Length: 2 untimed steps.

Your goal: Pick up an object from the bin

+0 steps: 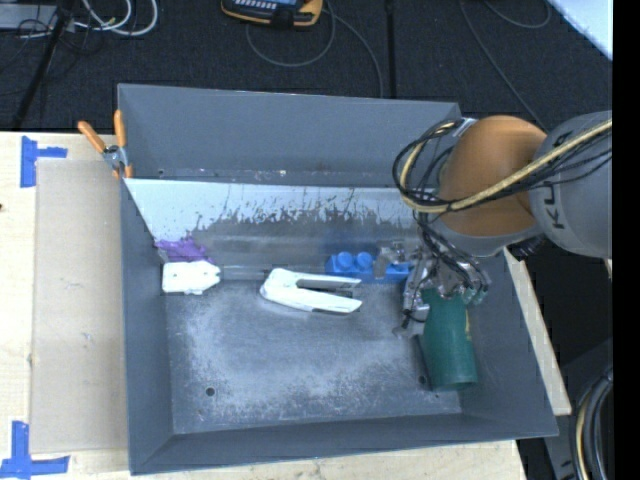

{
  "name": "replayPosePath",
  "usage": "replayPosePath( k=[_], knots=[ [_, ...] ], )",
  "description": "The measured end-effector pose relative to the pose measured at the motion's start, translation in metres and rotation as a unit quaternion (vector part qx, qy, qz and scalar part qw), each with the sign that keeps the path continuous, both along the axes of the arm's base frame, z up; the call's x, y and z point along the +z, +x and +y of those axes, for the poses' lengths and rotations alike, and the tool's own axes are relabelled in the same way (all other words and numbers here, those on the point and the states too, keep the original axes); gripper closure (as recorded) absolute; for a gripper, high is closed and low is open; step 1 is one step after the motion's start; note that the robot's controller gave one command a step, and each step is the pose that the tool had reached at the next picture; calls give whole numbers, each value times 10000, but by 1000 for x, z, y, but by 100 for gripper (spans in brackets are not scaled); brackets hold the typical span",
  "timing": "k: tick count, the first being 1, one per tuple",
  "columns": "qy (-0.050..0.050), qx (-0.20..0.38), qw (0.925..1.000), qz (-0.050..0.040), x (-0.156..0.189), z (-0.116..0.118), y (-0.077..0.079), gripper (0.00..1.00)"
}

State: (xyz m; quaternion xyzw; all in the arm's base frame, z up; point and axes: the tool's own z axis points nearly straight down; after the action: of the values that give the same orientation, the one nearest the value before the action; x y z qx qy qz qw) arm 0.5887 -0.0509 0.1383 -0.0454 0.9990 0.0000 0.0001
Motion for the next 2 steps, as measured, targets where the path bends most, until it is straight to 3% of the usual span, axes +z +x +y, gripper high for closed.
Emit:
replayPosePath(
  k=[1,2],
  knots=[
    [4,-297,9996,9,-6,58,27,0],
    [6,-664,9978,10,-18,86,19,0]
  ],
)
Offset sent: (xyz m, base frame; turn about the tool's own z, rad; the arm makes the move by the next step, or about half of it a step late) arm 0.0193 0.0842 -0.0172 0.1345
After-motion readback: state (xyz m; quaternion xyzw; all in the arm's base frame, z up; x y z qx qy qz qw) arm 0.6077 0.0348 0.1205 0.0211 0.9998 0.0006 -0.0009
